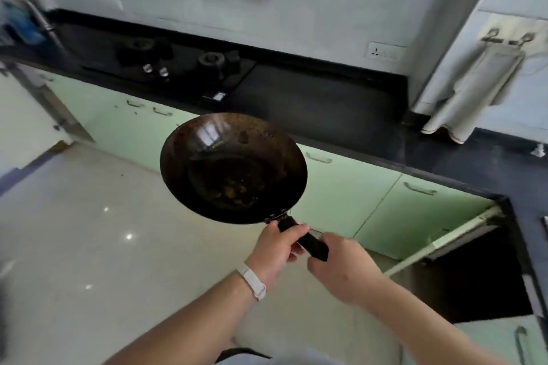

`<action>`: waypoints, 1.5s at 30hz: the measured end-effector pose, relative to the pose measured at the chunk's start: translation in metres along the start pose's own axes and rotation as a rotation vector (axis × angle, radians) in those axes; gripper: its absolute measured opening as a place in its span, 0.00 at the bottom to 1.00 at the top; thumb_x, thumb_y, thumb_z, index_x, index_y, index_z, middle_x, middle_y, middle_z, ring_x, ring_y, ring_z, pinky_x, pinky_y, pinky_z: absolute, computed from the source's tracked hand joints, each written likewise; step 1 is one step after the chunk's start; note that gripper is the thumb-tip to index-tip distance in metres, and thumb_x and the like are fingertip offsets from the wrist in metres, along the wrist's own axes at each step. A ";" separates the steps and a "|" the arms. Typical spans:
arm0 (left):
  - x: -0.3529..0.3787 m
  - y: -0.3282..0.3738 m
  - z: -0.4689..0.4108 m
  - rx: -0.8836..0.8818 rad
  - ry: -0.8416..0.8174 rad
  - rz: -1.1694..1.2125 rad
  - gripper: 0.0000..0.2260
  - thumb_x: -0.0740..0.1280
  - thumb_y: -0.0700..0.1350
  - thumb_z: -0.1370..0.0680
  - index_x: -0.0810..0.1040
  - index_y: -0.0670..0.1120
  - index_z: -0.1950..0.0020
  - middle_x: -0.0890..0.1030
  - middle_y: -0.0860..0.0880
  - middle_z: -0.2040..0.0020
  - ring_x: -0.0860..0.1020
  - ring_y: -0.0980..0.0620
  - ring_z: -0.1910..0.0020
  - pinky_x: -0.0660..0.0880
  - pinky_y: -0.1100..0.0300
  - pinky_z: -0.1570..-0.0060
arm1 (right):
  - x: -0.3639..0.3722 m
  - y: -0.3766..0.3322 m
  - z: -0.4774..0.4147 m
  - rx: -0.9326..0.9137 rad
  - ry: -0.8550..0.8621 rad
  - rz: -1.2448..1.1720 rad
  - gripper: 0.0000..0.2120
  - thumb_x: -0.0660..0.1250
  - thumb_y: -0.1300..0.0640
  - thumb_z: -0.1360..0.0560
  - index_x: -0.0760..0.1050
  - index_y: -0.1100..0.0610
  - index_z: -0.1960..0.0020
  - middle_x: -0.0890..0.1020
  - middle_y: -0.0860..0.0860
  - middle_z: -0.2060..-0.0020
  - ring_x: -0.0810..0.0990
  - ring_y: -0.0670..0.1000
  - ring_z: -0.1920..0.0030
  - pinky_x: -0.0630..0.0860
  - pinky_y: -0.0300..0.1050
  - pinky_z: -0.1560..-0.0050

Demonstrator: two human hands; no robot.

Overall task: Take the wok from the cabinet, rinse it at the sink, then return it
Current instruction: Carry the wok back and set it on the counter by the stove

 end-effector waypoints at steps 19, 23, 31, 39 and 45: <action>-0.301 0.087 -0.026 0.089 0.375 0.264 0.07 0.70 0.44 0.24 0.74 0.45 0.57 0.78 0.53 0.71 0.75 0.54 0.72 0.69 0.60 0.68 | 0.100 -0.297 -0.119 -0.272 -0.139 0.122 0.05 0.63 0.52 0.26 0.70 0.50 0.60 0.78 0.48 0.67 0.73 0.49 0.71 0.69 0.42 0.71; -0.339 0.098 -0.046 0.090 0.467 0.330 0.07 0.70 0.44 0.24 0.72 0.46 0.54 0.76 0.53 0.71 0.73 0.54 0.74 0.66 0.60 0.71 | 0.114 -0.335 -0.153 -0.329 -0.196 0.105 0.04 0.64 0.52 0.26 0.73 0.52 0.57 0.80 0.50 0.65 0.74 0.49 0.71 0.70 0.42 0.71; -0.435 0.156 -0.120 0.003 0.569 0.341 0.07 0.70 0.41 0.23 0.73 0.44 0.52 0.79 0.48 0.66 0.74 0.55 0.74 0.65 0.62 0.74 | 0.125 -0.429 -0.265 -0.461 -0.305 0.132 0.06 0.64 0.51 0.25 0.70 0.50 0.59 0.79 0.49 0.65 0.73 0.49 0.70 0.69 0.42 0.70; -0.530 0.233 -0.197 0.032 0.612 0.351 0.07 0.70 0.42 0.24 0.74 0.44 0.49 0.82 0.47 0.61 0.77 0.52 0.69 0.65 0.61 0.71 | 0.119 -0.538 -0.386 -0.574 -0.360 0.098 0.07 0.64 0.52 0.26 0.71 0.53 0.60 0.77 0.49 0.67 0.72 0.49 0.70 0.68 0.43 0.68; -0.594 0.267 -0.226 0.052 0.651 0.327 0.10 0.69 0.42 0.24 0.74 0.44 0.43 0.83 0.45 0.55 0.79 0.50 0.64 0.66 0.61 0.69 | 0.133 -0.605 -0.434 -0.601 -0.384 0.075 0.08 0.65 0.52 0.26 0.70 0.53 0.61 0.76 0.48 0.69 0.71 0.48 0.71 0.68 0.43 0.69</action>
Point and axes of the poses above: each hand's wrist, its own z-axis away from the middle knuckle, its own x-axis out of the palm, y = z × x, the point moved 3 cm from there along -z, towards the middle knuckle
